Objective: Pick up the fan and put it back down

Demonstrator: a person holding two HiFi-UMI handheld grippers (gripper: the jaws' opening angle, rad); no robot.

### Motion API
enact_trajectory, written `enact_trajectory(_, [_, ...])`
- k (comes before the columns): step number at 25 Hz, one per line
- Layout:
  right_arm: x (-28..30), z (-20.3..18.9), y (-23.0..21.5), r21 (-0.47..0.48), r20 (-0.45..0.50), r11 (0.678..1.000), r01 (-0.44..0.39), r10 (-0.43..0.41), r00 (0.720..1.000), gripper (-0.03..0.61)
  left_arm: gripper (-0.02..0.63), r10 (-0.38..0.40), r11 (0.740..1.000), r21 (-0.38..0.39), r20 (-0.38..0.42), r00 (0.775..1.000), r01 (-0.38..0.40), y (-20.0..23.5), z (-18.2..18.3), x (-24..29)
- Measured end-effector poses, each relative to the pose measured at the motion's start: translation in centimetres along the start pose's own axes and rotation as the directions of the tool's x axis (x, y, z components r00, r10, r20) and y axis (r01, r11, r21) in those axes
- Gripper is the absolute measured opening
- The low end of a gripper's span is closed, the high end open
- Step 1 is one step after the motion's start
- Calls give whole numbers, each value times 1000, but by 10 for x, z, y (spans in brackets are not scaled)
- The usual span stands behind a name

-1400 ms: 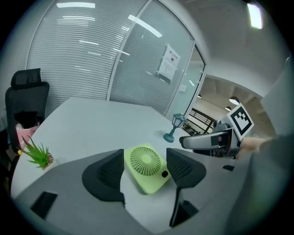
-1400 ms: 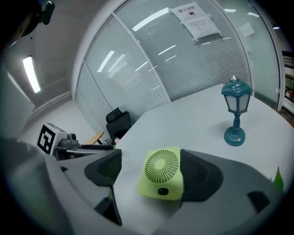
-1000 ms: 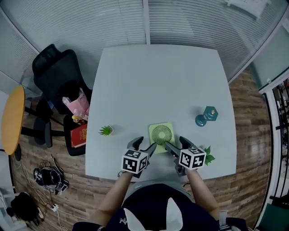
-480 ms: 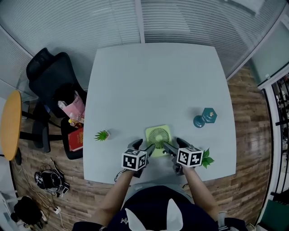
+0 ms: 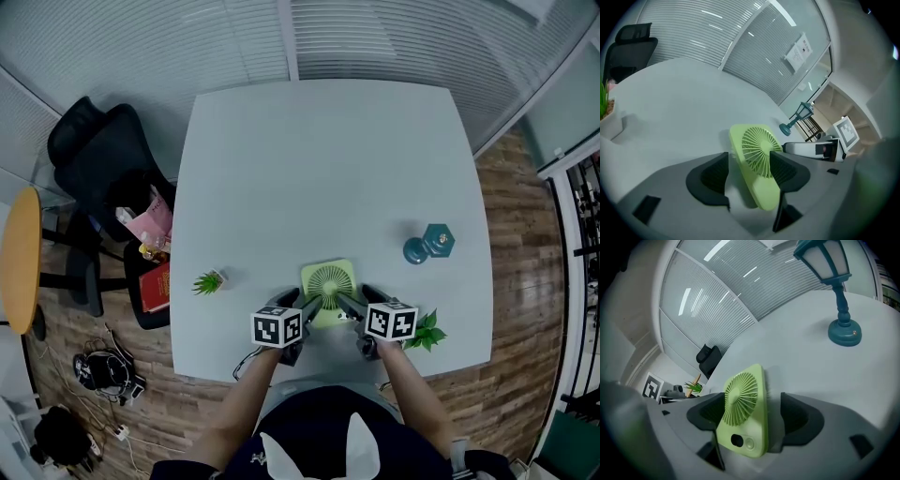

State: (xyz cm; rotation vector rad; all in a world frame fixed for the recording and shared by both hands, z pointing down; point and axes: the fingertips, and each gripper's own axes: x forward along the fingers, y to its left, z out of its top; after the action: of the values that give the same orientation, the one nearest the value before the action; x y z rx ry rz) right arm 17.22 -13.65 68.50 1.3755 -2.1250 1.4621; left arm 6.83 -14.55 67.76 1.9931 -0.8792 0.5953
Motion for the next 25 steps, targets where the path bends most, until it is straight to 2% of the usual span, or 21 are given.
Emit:
enact_trajectory(11, [6,-6,-2,-10,-13,1000,-7,7,1000,339,278,-29,1000,-10,-19,999,29,0,-9,12])
enact_trajectory(16, [9,-10,1,-18,-26,999,-29,29,999,312,273,-46,997,-65,-5,999,45,1,-12,13])
enact_trajectory(21, [11,-17,2,-15,-40,999,-39,38,998,248,270,-58,995,-86,1,998,58,0,-12,14])
enact_trajectory(23, [12,-18,2,-2,-42,999,-44,44,998,235,233,-73,992,-106,5,997,73,-2,-12,14])
enact_trajectory(25, [12,-18,3,8,-45,999,-49,49,998,233,229,-73,990,-118,13,997,74,-3,-12,14])
